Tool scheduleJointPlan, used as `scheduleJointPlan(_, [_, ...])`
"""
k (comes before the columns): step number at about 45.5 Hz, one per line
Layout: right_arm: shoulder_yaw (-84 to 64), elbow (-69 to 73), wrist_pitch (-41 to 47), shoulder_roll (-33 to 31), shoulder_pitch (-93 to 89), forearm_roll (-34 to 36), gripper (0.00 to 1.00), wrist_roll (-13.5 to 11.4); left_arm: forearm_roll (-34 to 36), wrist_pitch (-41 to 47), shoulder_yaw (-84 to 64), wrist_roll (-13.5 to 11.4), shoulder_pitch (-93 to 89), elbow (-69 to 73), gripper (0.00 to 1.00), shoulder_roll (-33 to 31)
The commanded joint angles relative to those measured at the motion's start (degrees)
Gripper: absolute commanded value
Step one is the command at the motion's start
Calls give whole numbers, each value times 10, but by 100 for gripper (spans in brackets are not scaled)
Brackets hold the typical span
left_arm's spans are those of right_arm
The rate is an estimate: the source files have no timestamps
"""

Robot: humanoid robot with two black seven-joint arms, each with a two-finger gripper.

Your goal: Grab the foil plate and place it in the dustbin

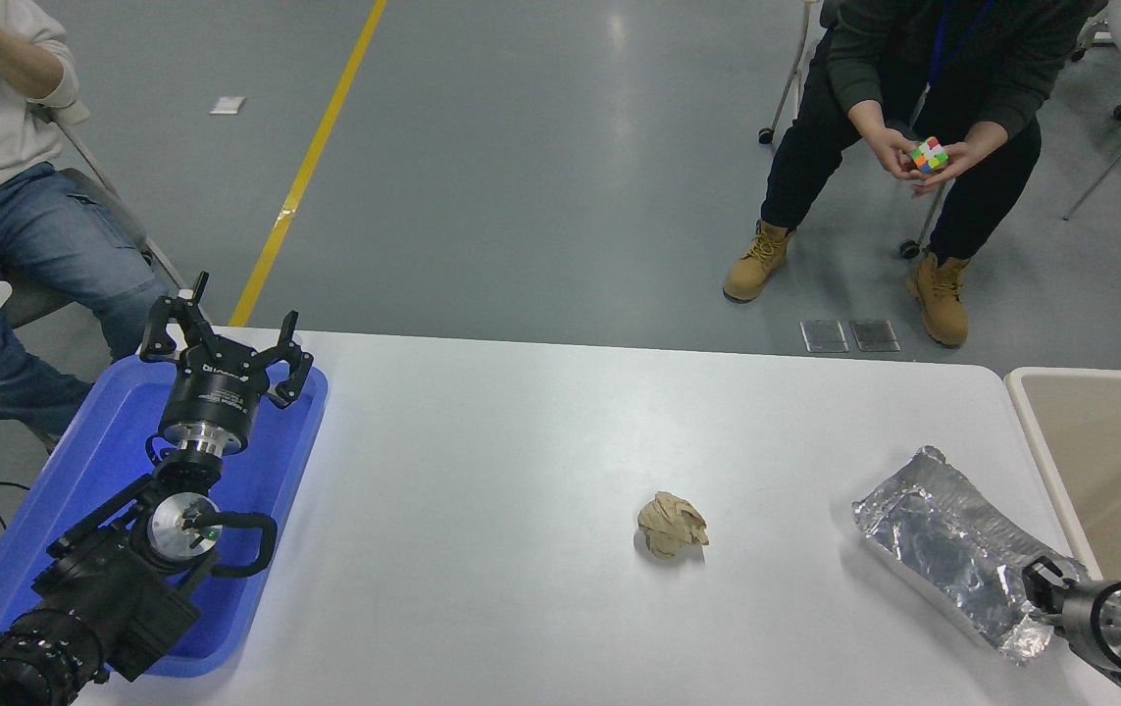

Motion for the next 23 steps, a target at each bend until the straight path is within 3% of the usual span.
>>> scheduleJointPlan(1, [-53,30,12,-33,85,-10,0,-2,0,0,0,0,0,0,100,-1])
scheduleJointPlan(23, [-328,64,244,-59,495,-11,0,-5,1,0,0,0,0,0,100,0])
